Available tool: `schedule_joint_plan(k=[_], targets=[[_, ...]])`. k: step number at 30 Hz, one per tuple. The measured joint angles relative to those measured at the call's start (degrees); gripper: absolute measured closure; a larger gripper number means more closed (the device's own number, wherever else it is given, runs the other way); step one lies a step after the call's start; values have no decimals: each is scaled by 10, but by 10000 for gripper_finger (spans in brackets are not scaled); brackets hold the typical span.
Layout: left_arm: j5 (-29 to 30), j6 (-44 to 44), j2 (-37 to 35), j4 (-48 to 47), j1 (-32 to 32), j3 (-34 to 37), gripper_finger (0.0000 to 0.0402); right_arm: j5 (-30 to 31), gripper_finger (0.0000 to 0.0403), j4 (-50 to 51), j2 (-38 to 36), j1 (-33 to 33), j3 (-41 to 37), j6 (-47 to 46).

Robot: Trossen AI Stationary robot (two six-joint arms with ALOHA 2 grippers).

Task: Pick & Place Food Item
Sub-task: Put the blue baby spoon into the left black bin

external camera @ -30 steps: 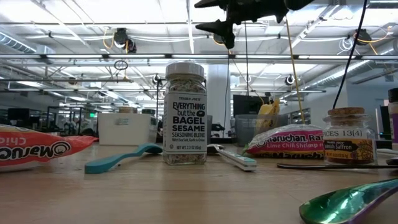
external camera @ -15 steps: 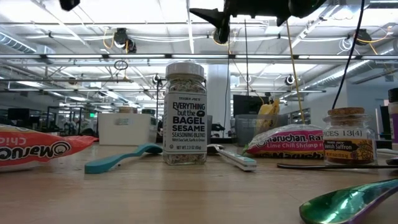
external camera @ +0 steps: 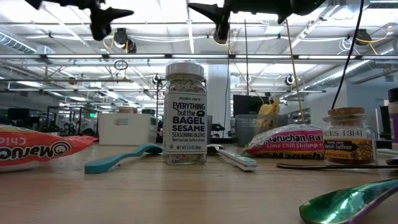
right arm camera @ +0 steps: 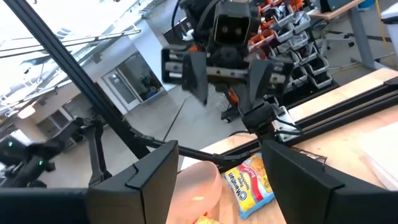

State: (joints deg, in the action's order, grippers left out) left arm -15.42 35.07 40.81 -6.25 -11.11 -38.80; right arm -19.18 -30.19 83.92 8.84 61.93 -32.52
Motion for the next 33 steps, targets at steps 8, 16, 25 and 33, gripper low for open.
schedule_joint_plan(k=[8, 16, 25, 33], targets=[[-1, 61, 114, 126, 41, 29, 160, -1, 177, 5, 0, 0, 0, -13], [-17, 93, 212, 107, 126, 29, 160, -1, 177, 5, 0, -8, 0, -7], [85, 245, 292, 83, 250, 29, 160, -22, 177, 69, -36, -31, 1, 2], [181, 382, 364, 113, 279, 28, 160, -21, 177, 191, -132, -59, 0, 69]])
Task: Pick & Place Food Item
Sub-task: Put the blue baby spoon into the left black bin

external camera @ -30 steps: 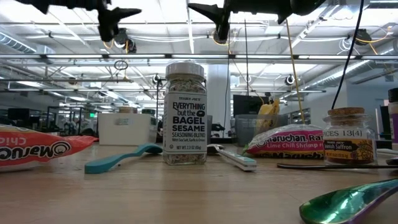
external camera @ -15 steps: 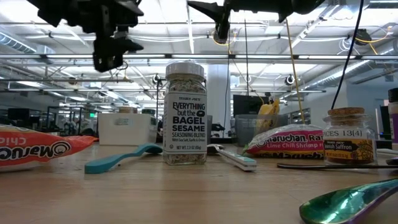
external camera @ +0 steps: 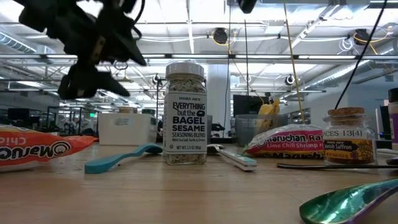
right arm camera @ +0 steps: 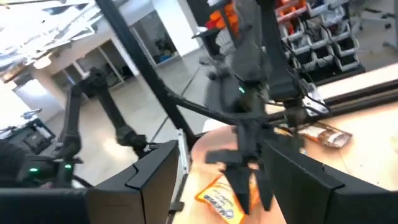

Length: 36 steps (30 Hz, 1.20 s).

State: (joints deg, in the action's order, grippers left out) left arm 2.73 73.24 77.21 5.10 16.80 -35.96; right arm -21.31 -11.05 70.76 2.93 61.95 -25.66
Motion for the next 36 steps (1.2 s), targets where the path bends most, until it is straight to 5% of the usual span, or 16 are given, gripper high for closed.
schedule_joint_plan(k=[13, 36], targets=[[-10, 90, 104, 29, -1, 0, 160, 27, 177, 117, -112, -60, 0, 29], [-67, 68, 198, 128, -45, -1, 161, 65, 177, 130, -116, -76, 0, 26]])
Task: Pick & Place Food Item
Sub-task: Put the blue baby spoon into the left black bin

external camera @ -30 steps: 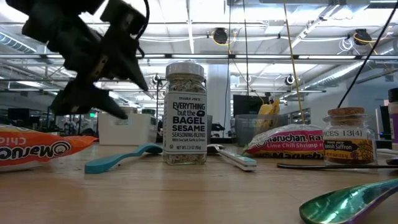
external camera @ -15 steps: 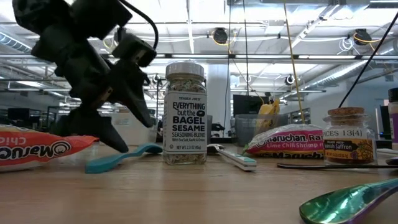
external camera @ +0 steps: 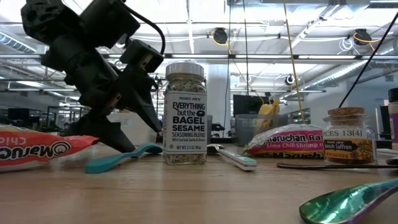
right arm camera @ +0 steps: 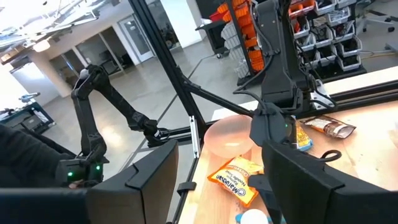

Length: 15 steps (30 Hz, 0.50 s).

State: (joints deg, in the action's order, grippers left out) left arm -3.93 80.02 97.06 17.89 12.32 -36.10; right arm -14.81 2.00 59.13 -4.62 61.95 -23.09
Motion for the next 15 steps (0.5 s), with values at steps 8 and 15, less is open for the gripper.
schedule_joint_plan(k=[8, 15], targets=[[6, 3, 1, -11, -3, 0, 220, 14, 177, 0, 0, 0, 0, 2], [14, 12, 2, -29, -4, 0, 302, 15, 177, 0, 0, 0, 0, 8]])
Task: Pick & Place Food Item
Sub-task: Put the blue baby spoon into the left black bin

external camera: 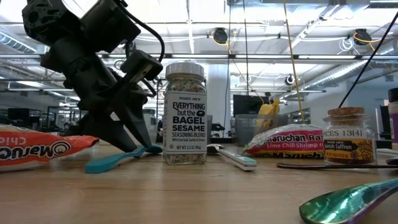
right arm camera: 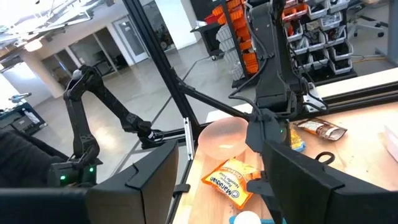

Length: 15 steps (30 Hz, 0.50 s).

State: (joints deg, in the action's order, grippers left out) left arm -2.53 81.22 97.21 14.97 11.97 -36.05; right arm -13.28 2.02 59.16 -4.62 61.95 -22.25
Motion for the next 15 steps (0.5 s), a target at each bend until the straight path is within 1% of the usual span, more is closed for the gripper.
schedule_joint_plan(k=[3, 15], targets=[[5, 1, 0, -3, 0, 0, 323, 0, 177, 0, 0, 0, 0, 1], [19, 1, 0, -2, -2, 1, 386, 0, 177, 0, 0, 0, 0, 2]])
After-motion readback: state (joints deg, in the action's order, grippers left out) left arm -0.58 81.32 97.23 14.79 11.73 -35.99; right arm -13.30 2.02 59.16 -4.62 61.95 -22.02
